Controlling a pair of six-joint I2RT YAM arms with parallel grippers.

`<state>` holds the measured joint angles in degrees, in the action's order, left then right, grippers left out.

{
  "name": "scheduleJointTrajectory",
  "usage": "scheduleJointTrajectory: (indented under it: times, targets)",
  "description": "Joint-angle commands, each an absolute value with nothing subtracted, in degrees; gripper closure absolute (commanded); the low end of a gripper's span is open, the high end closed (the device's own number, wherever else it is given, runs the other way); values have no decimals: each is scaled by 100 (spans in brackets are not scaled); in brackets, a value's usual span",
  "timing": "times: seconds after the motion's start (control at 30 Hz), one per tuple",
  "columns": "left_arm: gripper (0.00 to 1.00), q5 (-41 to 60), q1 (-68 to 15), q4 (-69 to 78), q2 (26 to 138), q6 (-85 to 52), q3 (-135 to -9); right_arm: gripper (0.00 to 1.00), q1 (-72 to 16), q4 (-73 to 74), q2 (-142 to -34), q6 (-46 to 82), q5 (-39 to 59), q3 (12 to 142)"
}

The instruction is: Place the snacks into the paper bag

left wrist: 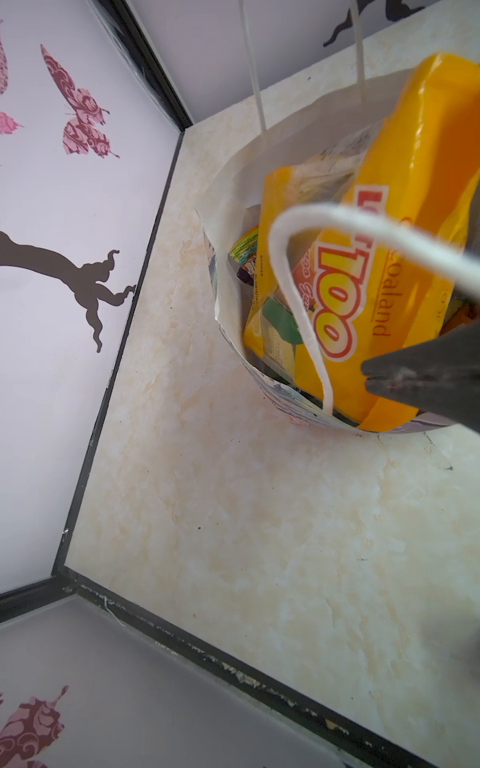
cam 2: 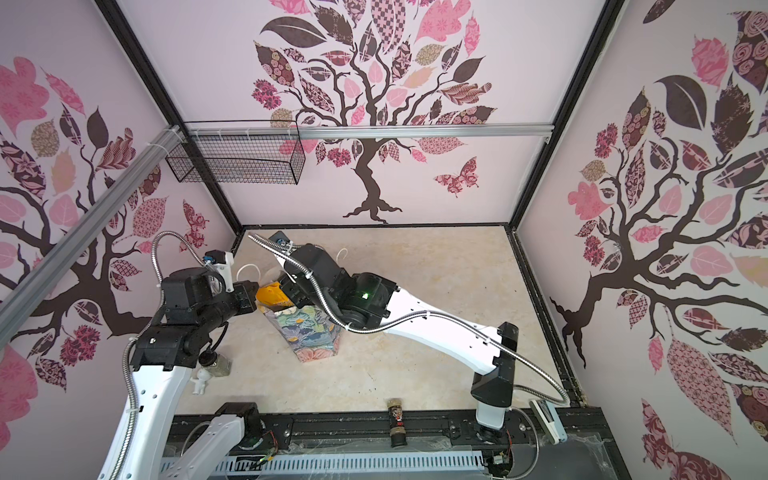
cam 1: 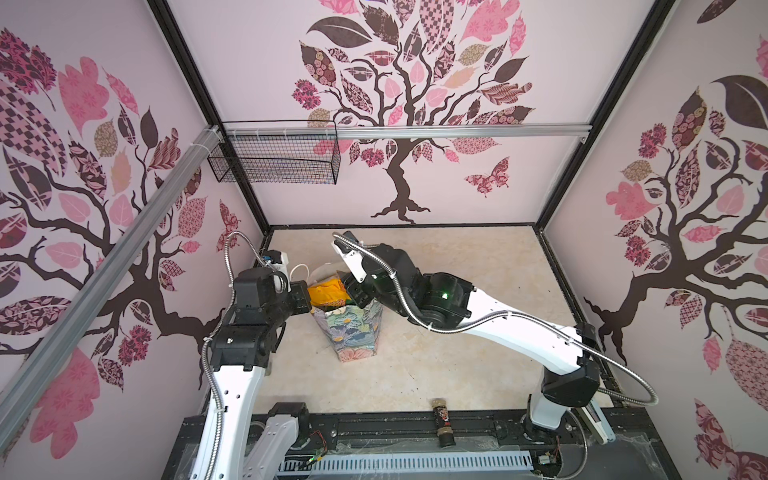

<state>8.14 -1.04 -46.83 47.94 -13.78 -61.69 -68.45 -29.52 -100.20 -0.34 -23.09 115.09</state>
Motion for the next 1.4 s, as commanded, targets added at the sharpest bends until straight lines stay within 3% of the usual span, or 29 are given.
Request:
scheduleJointTrajectory:
  times: [0.0, 0.13, 0.27, 0.33, 0.43, 0.6, 0.77, 1.0, 1.17, 1.37]
  targets:
    - [65, 879, -79, -5024, 4819, -1415, -6782, 50, -6860, -3364, -9279, 296, -2575, 11658]
    - [46, 1139, -72, -5568, 4874, -1203, -7719, 43, -6785, -2693, -8258, 663, -3231, 10198]
    - [51, 1953, -182, -5933, 5324, -1255, -8639, 46, -6123, -1453, -7253, 1636, -2272, 8244]
    - [51, 1603, -560, -6203, 5609, -1189, -9049, 46, -5996, -811, -7109, 1747, -1815, 7602]
    - [50, 505, -1434, -6647, 6034, -995, -9567, 40, -5986, -1031, -7431, 1510, -1782, 7758]
    - [49, 251, -1894, -6956, 6625, -934, -9733, 33, -5936, -796, -7634, 1467, -1756, 7587]
    - [52, -226, -1916, -7018, 6874, -888, -9546, 32, -5841, -647, -7974, 1468, -1565, 7612]
    - [57, -137, -1918, -6907, 6990, -855, -9244, 35, -5687, -756, -8613, 1416, -1807, 8010]
    - [59, -106, -1931, -6772, 6946, -866, -8863, 42, -5544, -620, -8877, 1413, -1726, 8123]
    - [69, -51, -1931, -6723, 6873, -901, -8672, 80, -5520, -494, -8949, 1392, -1596, 8133]
